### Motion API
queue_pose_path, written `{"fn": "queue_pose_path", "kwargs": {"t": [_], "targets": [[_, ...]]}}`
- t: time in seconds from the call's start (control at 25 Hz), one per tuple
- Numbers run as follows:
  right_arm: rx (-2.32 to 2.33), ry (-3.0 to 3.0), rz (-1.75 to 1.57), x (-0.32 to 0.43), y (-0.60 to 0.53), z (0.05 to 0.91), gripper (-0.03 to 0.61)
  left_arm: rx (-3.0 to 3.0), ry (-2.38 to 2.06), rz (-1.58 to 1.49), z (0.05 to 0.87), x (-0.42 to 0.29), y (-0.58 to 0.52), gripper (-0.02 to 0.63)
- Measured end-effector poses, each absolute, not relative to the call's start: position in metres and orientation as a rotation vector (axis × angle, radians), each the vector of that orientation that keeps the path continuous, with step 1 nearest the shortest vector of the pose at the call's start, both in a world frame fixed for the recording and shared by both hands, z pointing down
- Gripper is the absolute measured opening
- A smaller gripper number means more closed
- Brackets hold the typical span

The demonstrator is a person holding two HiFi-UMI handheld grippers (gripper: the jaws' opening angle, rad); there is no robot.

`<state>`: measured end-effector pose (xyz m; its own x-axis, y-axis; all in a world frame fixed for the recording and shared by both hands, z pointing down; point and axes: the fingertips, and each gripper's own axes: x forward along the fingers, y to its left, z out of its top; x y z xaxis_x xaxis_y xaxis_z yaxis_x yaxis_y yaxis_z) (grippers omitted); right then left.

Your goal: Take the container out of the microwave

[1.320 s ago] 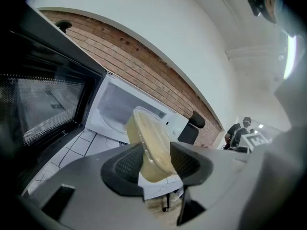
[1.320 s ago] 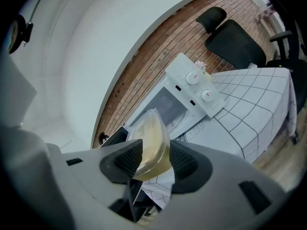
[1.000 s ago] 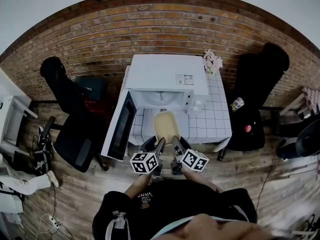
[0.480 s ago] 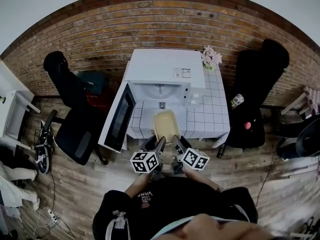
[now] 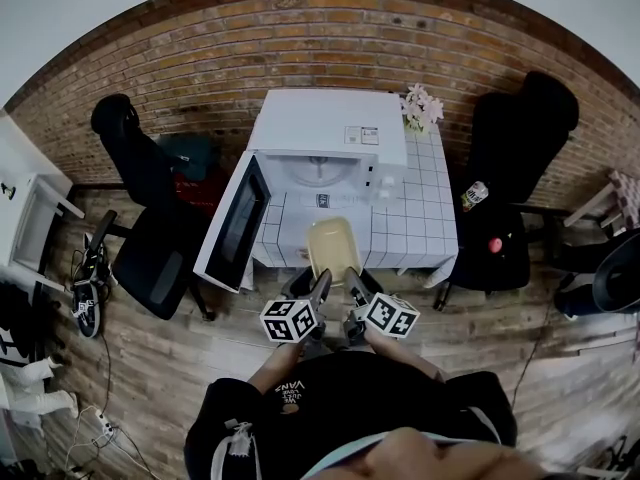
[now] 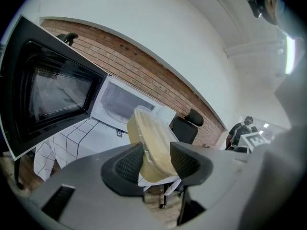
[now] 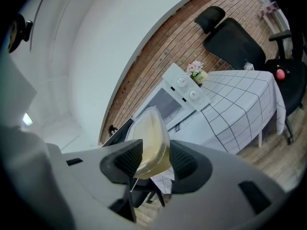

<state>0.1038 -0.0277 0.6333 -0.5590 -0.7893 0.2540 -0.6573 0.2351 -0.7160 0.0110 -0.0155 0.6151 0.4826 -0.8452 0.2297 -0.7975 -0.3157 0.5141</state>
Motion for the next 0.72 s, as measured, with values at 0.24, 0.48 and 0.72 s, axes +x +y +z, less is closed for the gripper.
{"fn": "queue_pose_path", "kwargs": {"t": [0.24,0.48,0.72], "targets": [[-1.388,2.338,-1.228,0.109,-0.018,0.633,0.17,2.172,-1.345,-0.105,0.613,0.017,-0.011,0.183],[-1.421,2.298,-1.215,0.111,-0.018,0.631,0.169,2.19,-1.311,-0.099,0.612,0.018,-0.009,0.183],[-1.446,2.253,-1.216,0.1,-0.017,0.63,0.169,2.212,-1.279,-0.078,0.61,0.007,-0.011,0.183]]}}
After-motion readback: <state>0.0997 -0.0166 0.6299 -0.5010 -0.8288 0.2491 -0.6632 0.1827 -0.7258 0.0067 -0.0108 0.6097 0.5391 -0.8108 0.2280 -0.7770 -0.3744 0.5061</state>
